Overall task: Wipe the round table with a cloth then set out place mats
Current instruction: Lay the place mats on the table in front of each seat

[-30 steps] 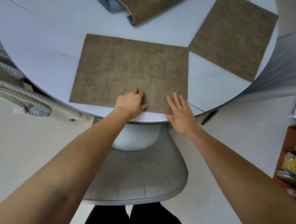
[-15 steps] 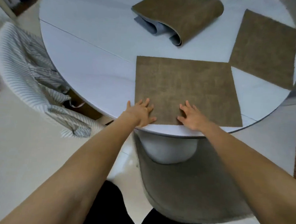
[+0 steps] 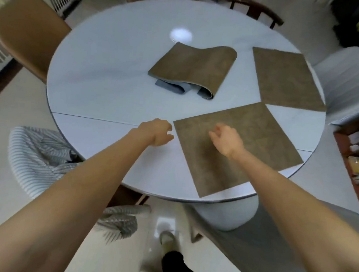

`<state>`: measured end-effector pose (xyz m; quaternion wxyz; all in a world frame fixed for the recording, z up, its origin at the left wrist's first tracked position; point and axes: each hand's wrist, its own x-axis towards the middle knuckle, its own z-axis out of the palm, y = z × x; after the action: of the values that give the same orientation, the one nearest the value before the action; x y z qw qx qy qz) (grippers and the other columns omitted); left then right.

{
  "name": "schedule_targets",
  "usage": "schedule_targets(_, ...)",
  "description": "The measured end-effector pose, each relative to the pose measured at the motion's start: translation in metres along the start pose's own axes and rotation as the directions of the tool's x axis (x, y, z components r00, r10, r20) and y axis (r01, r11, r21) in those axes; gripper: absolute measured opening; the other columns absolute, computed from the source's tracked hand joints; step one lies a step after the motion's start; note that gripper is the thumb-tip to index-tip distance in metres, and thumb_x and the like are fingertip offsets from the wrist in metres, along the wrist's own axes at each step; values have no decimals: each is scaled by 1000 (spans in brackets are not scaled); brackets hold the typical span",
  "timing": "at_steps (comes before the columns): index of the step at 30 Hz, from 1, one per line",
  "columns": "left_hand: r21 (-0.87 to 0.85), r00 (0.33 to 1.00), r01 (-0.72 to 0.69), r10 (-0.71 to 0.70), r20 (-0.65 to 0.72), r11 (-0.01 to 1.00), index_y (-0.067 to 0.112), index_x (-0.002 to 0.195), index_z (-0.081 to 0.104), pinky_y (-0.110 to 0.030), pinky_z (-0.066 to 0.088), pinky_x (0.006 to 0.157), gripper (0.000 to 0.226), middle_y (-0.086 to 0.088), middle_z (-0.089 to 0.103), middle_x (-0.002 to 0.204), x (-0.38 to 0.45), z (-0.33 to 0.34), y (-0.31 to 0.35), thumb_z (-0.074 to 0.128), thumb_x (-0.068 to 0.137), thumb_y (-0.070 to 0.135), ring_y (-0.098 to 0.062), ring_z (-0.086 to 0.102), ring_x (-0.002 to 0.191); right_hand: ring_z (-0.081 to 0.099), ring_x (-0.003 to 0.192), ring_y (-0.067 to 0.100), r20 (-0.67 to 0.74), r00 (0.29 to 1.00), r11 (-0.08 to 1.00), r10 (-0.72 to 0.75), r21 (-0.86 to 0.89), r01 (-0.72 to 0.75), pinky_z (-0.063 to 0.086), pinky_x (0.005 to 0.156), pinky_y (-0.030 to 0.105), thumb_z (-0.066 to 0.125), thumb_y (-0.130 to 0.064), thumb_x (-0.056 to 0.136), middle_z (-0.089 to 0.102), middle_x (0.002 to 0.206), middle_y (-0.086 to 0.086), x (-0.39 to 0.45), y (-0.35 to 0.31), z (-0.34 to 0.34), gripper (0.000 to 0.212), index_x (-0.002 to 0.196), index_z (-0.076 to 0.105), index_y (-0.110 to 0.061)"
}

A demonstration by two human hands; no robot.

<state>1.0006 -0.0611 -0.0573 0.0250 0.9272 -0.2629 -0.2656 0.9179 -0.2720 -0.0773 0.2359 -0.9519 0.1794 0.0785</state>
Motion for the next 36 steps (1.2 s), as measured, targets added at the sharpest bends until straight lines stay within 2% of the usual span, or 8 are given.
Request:
schedule_targets(6, 22, 995, -67, 68, -67, 998, 20, 147, 35, -39, 35, 106, 51, -2, 37, 151, 27, -35, -11, 44, 100, 36, -24, 36, 136, 51, 121, 32, -103, 992, 994, 76, 91, -67, 44, 94, 39, 51, -21, 96, 57, 129, 14, 70, -9, -15, 41, 134, 46, -8)
schedule_targets(12, 8, 986, -116, 116, -120, 993, 19, 148, 31, -38, 34, 107, 52, -3, 33, 153, 97, -74, -15, 45, 100, 34, -23, 33, 138, 51, 117, 34, -70, 987, 985, 145, 102, -138, 43, 94, 41, 51, -7, 90, 51, 129, 18, 179, 5, -17, 52, 139, 34, -6)
schedule_targets(16, -82, 974, -163, 147, -175, 983, 14, 142, 41, -36, 38, 102, 46, -7, 43, 143, 159, -95, -15, 49, 98, 28, -24, 42, 129, 49, 120, 33, -13, 986, 979, 168, 121, -165, 40, 96, 39, 55, -14, 91, 49, 133, 16, 225, 22, -17, 72, 151, 17, -18)
schedule_targets(24, -51, 960, -258, 249, -131, 965, 15, 154, 11, -41, 18, 118, 66, -7, 5, 161, 267, -99, 1, 46, 100, 32, -26, 2, 148, 35, 139, 25, 74, 996, 998, -45, -32, 48, 37, 108, 37, 60, -29, 92, 25, 158, 5, 257, 48, -2, 83, 155, 8, -16)
schedule_targets(26, -43, 955, -277, 270, -126, 960, 16, 154, 6, -44, 18, 118, 73, -6, 5, 162, 287, -96, 9, 48, 99, 37, -27, 1, 148, 36, 139, 29, 24, 994, 986, -111, -121, 113, 37, 109, 38, 58, -28, 91, 25, 158, 12, 261, 50, -2, 77, 154, 16, -11)
schedule_targets(30, -183, 971, -240, 237, -40, 953, 20, 154, 1, -51, 15, 118, 81, -3, 3, 162, 312, -79, 17, 45, 95, 52, -22, 4, 148, 48, 130, 39, -321, 899, 937, -299, -278, 213, 42, 106, 48, 44, -24, 94, 52, 140, 16, 275, 36, -14, 45, 133, 57, -6)
schedule_targets(33, -392, 968, -246, 203, -148, 886, 16, 151, 25, -43, 30, 114, 70, -6, 33, 154, 328, -76, 12, 49, 95, 49, -22, 32, 141, 53, 123, 40, -362, 794, 848, -489, -409, 336, 38, 106, 52, 45, -16, 90, 64, 124, 13, 298, 21, -29, 34, 115, 67, -8)
schedule_targets(36, -346, 928, -297, 183, -326, 890, 12, 129, 54, -39, 46, 93, 38, -10, 60, 122, 339, -85, 3, 52, 96, 31, -28, 56, 112, 61, 100, 34, -393, 729, 805, -561, -463, 370, 37, 108, 49, 49, -4, 85, 66, 97, 8, 316, 2, -39, 25, 101, 67, -9)
